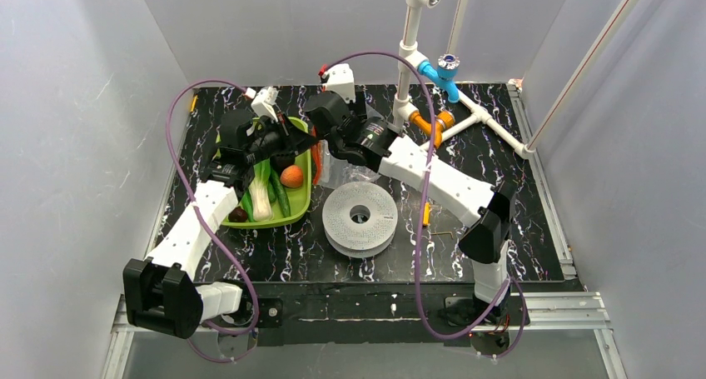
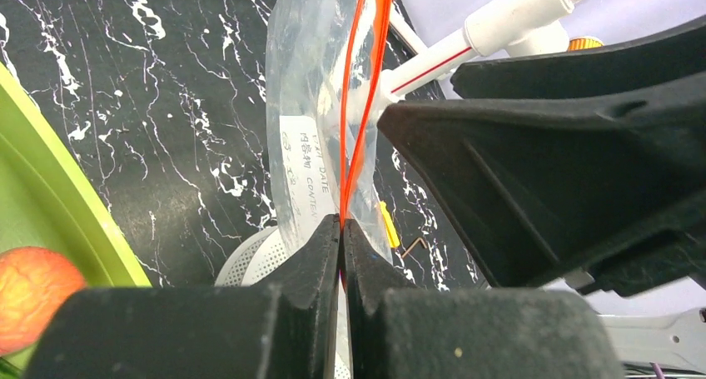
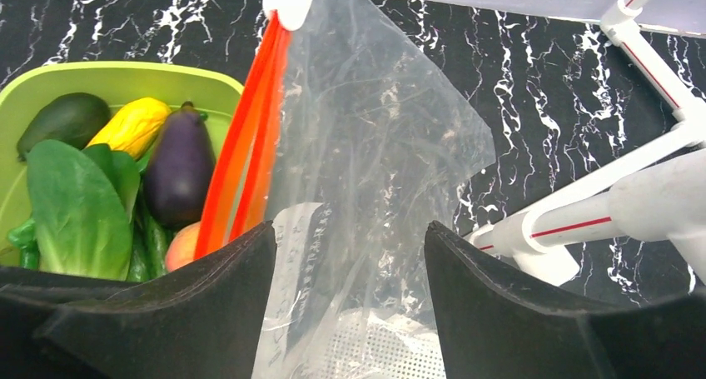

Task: Place the food in the zip-top bag and seal the zipper
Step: Open the zipper of the food storage bag.

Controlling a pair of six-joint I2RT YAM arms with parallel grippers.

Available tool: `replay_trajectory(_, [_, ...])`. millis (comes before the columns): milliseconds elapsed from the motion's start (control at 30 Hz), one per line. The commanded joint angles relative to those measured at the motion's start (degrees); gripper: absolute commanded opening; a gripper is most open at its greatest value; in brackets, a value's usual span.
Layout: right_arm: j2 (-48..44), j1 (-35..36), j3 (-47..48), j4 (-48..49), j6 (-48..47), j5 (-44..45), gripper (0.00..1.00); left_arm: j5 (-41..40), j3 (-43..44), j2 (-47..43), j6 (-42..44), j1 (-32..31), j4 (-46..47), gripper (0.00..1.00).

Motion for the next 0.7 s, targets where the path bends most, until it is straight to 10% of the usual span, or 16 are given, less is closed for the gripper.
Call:
replay_trajectory(0, [-0.3, -0.5, 2.1, 4.4, -0.8, 2.2, 0.72, 0.7, -0.5, 0.1, 0.2, -0.2, 1.8, 0.00])
replay_trajectory(667, [2.2, -1.6, 1.0, 8.6, 0.8, -1.2, 0.68, 2.1, -0.6, 0.0, 0.3, -0.7, 2.9, 0.00])
